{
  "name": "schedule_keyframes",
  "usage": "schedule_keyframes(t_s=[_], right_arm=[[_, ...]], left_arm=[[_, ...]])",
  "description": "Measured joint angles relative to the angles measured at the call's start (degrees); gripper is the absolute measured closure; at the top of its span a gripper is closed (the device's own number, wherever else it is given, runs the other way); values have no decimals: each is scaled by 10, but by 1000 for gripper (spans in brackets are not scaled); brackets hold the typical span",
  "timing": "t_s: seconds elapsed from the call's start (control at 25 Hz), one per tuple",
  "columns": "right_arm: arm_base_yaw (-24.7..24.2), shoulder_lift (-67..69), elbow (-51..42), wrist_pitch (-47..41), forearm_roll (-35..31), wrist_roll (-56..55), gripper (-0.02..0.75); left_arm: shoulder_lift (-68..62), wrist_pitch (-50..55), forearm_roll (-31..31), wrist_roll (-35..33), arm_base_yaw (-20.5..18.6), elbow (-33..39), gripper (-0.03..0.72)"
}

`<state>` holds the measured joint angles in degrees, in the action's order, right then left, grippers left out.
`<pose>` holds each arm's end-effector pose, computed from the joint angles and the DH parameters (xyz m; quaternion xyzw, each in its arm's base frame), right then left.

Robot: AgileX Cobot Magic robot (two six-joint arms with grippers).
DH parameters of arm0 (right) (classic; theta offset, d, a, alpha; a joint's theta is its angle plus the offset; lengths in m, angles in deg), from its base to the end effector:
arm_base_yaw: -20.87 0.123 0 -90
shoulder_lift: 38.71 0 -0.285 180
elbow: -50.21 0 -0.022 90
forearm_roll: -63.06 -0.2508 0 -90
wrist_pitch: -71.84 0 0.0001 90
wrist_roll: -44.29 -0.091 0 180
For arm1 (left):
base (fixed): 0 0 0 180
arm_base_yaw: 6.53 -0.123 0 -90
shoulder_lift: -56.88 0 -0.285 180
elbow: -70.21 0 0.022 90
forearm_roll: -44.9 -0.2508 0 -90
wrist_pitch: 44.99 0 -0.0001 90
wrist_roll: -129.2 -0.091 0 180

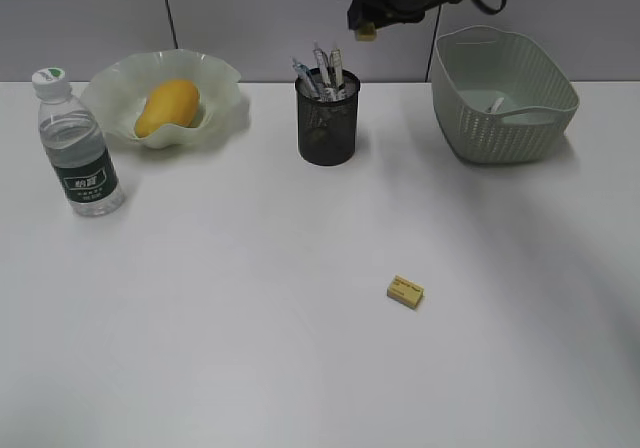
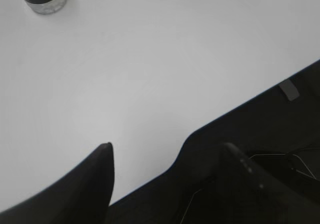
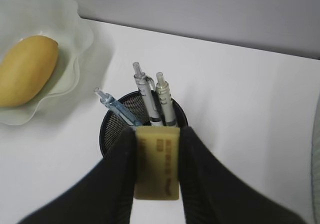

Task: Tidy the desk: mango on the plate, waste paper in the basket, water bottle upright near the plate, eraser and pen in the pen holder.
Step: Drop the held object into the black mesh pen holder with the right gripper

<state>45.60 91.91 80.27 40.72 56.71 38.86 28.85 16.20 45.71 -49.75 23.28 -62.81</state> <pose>0.4557 0.2156 0.2547 -0.1216 0.9034 0.1503 0.3827 0.0410 -0.0248 0.2773 0.2296 0.8990 -0.1060 0.3577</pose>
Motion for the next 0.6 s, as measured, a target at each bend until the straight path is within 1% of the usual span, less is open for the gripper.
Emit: schedule_keyframes(t_s=[0.28, 0.6], right_arm=[[18, 37, 1, 37, -37, 31, 521], [20, 84, 13, 63, -41, 36, 521]], left_arm=[[0, 0, 0, 0, 0, 0, 197], [0, 0, 0, 0, 0, 0, 197]])
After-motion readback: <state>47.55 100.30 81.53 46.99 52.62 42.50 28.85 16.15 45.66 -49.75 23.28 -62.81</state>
